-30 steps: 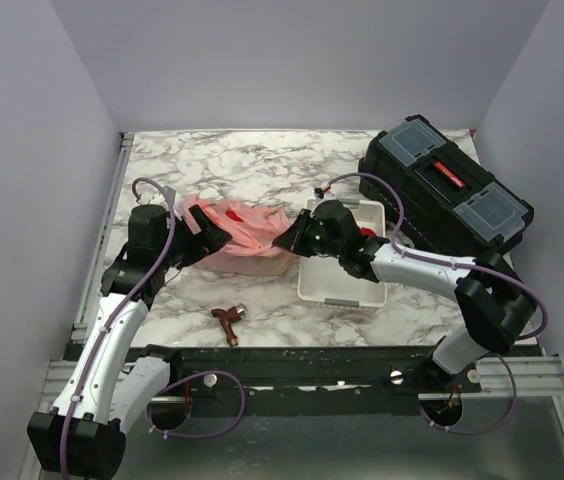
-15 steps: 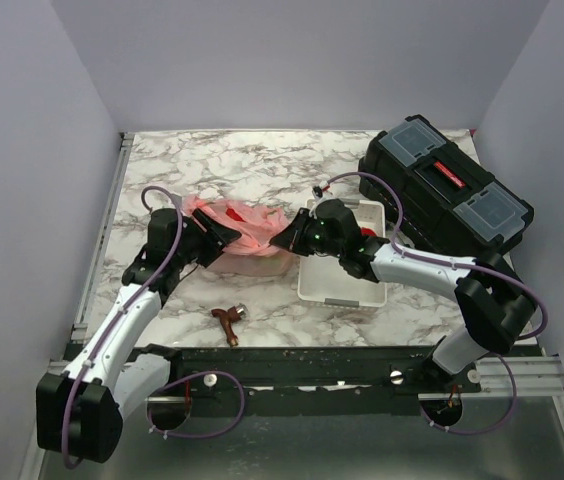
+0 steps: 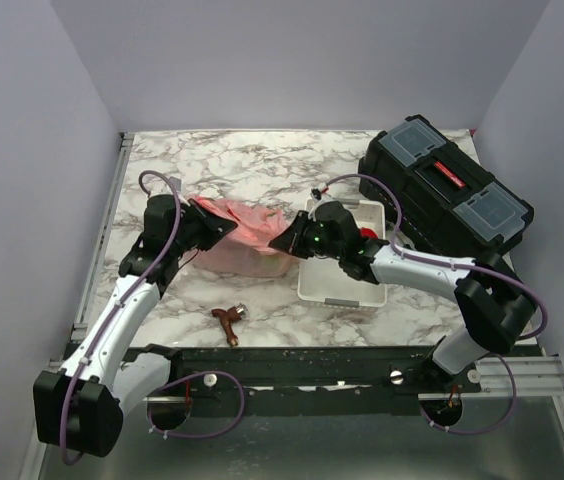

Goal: Take the fake fruits out of the plastic bag
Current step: Adjust the plastic bag at the center of the board.

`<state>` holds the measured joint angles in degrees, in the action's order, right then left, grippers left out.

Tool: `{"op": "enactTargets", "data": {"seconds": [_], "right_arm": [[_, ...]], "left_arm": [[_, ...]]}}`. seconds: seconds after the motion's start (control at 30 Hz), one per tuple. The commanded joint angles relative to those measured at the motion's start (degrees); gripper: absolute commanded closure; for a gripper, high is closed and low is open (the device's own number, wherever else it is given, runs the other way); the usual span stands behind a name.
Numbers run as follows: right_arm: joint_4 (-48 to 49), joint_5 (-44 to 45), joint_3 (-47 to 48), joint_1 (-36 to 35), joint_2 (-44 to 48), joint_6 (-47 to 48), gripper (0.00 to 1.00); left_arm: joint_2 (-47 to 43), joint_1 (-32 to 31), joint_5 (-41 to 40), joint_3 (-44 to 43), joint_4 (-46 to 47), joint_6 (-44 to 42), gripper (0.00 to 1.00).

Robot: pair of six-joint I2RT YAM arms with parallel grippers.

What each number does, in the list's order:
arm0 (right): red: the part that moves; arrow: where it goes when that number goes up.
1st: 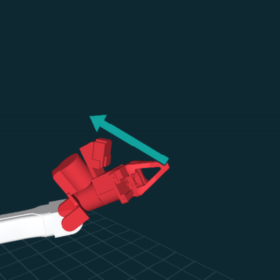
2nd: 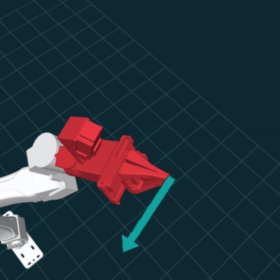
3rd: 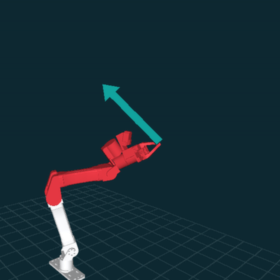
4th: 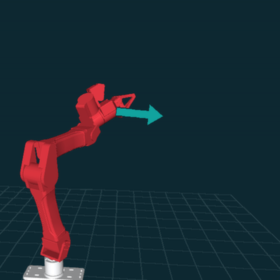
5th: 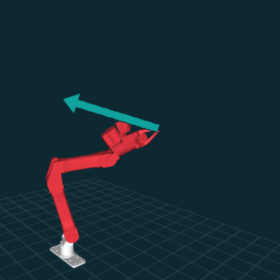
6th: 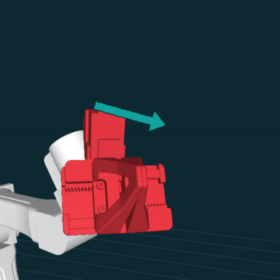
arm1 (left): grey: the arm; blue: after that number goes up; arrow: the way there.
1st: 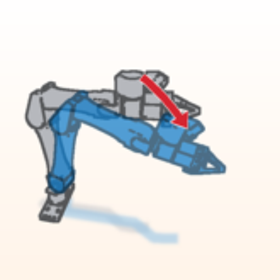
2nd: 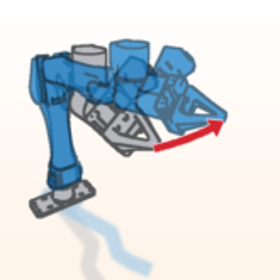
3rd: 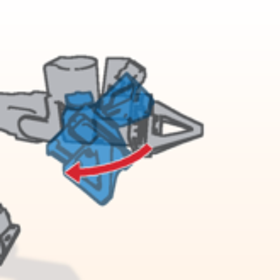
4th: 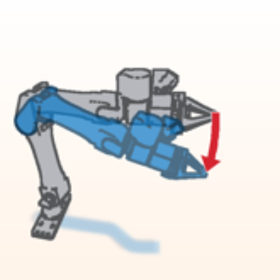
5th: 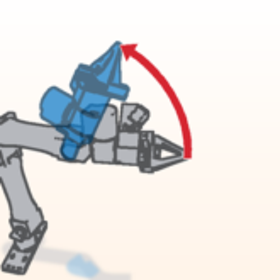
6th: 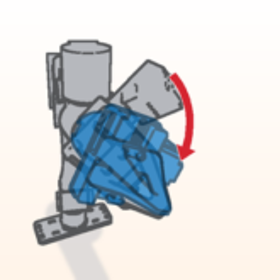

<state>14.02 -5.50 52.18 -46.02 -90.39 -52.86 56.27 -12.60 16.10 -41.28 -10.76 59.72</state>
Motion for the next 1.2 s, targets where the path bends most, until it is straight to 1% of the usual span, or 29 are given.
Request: {"op": "enactTargets", "data": {"seconds": [0.0,0.2,0.27,0.33,0.4,0.47,0.57,0.63,0.73,0.83,0.9,0.93,1.0,1.1,1.17], "right_arm": [[-3.2,2.76,-0.42,0.34,1.53,2.29,0.92],[-5.63,0.09,0.48,2.25,0.41,6.4,0.92],[-5.5,-1.81,0.14,3.42,0.3,6.81,0.92],[-5.24,-3.32,0.1,4.08,0.4,7.59,0.92],[-4.88,-5.26,0.7,4.1,0.14,8.81,0.92],[-3.86,-7.78,1.25,4.1,-0.38,10.05,0.92],[-3.94,-7.89,2.24,4.15,-1.29,10.57,0.92],[-5.08,-7.44,3.19,4.11,-1.84,11.28,0.92],[-7.03,-6.0,4.35,4.13,-1.99,12.04,0.92],[-8.79,-2.88,5.5,4.1,-1.81,12.96,0.92],[-9.87,-1.66,7.29,4.1,-2.17,13.66,0.92],[-10.48,-1.19,8.76,4.1,-2.61,14.1,0.92],[-12.25,0.37,12.43,4.26,-4.41,14.69,0.92],[-13.93,0.24,18.92,5.59,-7.74,15.22,0.92],[-17.07,-0.32,24.01,6.49,-10.68,15.77,0.92]], "left_arm": [[-2.3,1.22,-3.31,-5.36,-6.77,-7.13,1.0],[-6.11,7.29,-5.15,-9.6,-14.93,-16.02,1.0],[-6.48,8.38,-3.03,-11.24,-16.91,-19.6,1.0],[-5.97,8.81,1.57,-12.49,-19.2,-22.21,1.0],[-6.19,8.76,7.25,-11.25,-19.35,-22.68,1.0],[-7.51,8.77,12.54,-7.97,-16.85,-21.16,1.0],[-10.77,8.89,13.36,-5.51,-14.53,-17.73,1.0],[-12.9,8.88,8.26,-7.81,-17.72,-18.46,1.0],[-14.42,8.9,-3.98,-13.68,-24.42,-23.31,1.0],[-13.41,8.87,-18.44,-18.45,-30.93,-27.49,1.0],[-12.13,8.89,-25.82,-20.31,-35.18,-27.91,1.0],[-11.61,8.89,-28.14,-20.65,-36.86,-27.91,1.0],[-11.38,8.98,-30.31,-20.4,-38.64,-27.42,1.0],[-13.13,9.0,-28.81,-18.65,-38.25,-27.08,1.0],[-14.88,9.0,-27.6,-17.74,-37.61,-26.69,1.0]]}}
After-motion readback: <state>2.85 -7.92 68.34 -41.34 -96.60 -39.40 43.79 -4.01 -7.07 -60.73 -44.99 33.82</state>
